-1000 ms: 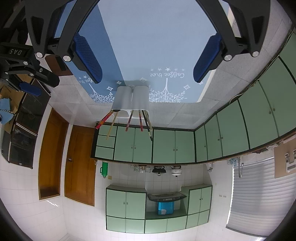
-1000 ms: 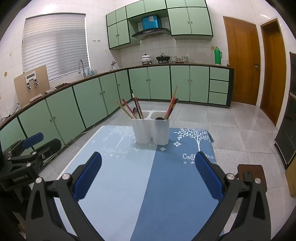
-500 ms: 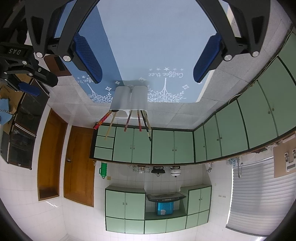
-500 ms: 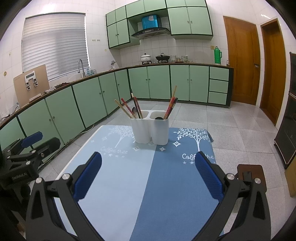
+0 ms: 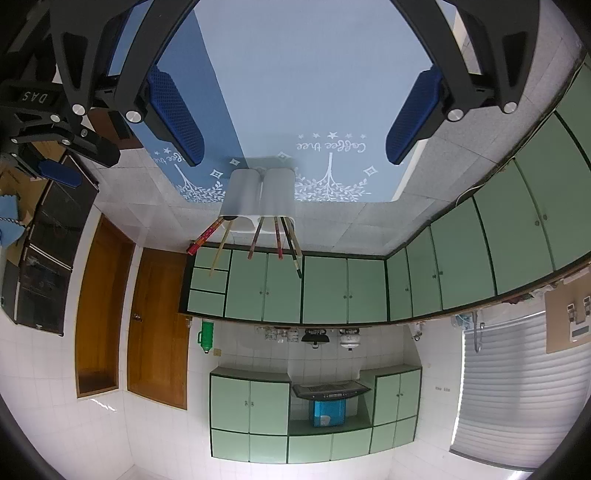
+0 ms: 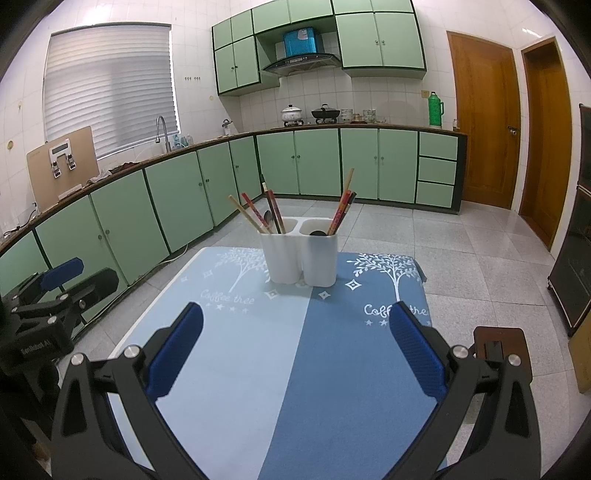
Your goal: Organize utensils
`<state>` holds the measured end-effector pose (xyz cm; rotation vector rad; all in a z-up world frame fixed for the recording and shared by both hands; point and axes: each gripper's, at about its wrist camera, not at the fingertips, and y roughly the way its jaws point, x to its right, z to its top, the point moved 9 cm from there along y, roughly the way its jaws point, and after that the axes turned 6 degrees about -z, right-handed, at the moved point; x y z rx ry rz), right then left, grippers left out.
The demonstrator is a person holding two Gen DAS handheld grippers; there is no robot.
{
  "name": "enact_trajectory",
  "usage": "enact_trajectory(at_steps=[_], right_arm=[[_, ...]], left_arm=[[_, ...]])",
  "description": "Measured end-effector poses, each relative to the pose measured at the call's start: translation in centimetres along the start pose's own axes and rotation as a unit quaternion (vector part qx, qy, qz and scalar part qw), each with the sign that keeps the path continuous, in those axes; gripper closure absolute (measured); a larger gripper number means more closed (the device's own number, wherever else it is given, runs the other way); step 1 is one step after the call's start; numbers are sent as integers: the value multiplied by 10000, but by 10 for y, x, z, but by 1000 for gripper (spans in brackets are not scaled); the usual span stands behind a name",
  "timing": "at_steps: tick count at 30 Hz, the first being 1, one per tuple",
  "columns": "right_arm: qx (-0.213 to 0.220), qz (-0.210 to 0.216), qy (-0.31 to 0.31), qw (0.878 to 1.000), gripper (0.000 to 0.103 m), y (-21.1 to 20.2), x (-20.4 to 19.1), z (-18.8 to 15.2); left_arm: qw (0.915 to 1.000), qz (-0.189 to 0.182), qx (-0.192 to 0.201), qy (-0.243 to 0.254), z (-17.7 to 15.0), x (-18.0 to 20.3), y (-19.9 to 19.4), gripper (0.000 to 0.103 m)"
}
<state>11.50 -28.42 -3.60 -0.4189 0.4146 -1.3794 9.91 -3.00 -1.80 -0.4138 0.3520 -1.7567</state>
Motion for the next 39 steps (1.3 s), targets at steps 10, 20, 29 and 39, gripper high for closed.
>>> enact_trajectory(at_steps=[10,20,29,39], right_arm=[[-7,-19,-2,10000,5,3,0,-4],[-17,-21,2,10000,5,3,1,-5],[-41,-33,11,10000,5,6,1,-6],[-43,-39,5,10000,5,7,1,-6]], left_arm=[[10000,15,-23,-6,0,-1,0,6],[10000,38,-61,-16,-1,-1,1,6],[10000,30,-76,5,-1,0,1,6],[10000,34,-86,-13,-3,1,0,6]])
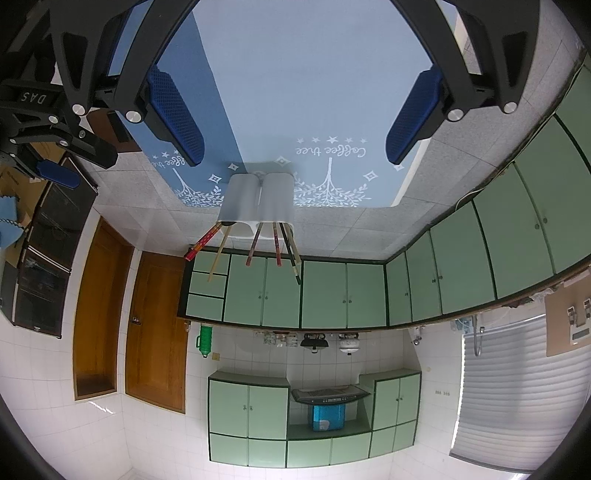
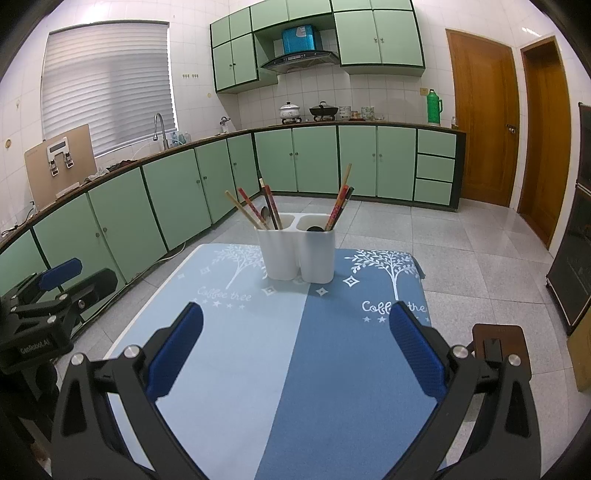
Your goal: Organize utensils
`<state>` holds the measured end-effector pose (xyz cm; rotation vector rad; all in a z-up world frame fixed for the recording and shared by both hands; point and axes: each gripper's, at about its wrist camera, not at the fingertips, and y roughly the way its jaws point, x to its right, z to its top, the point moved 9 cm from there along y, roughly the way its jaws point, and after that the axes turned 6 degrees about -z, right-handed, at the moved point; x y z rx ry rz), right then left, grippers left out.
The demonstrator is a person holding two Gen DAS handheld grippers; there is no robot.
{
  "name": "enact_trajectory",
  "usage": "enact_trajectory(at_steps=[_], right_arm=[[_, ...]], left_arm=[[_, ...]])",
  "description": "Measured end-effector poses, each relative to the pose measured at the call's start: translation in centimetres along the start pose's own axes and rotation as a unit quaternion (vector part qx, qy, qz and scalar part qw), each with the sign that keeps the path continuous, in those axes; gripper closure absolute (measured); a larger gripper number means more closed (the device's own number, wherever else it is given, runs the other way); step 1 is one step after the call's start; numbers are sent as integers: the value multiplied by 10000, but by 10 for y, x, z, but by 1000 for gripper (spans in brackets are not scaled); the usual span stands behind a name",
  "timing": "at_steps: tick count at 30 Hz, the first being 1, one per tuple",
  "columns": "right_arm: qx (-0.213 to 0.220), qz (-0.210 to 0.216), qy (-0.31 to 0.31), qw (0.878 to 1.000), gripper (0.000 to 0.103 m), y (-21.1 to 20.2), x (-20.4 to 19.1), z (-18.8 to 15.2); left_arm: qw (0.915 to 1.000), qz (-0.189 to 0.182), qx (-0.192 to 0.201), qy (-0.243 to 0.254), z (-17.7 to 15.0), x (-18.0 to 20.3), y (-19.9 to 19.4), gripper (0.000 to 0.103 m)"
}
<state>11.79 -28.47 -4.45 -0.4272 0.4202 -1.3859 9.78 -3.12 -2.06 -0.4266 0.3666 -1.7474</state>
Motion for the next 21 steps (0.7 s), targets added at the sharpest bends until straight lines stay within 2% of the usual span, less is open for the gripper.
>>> enact_trajectory(at_steps=[21], right_arm=[[-32,-14,17,10000,5,6,1,-6]], left_arm=[[10000,-1,-10,-21,0,-3,1,6]])
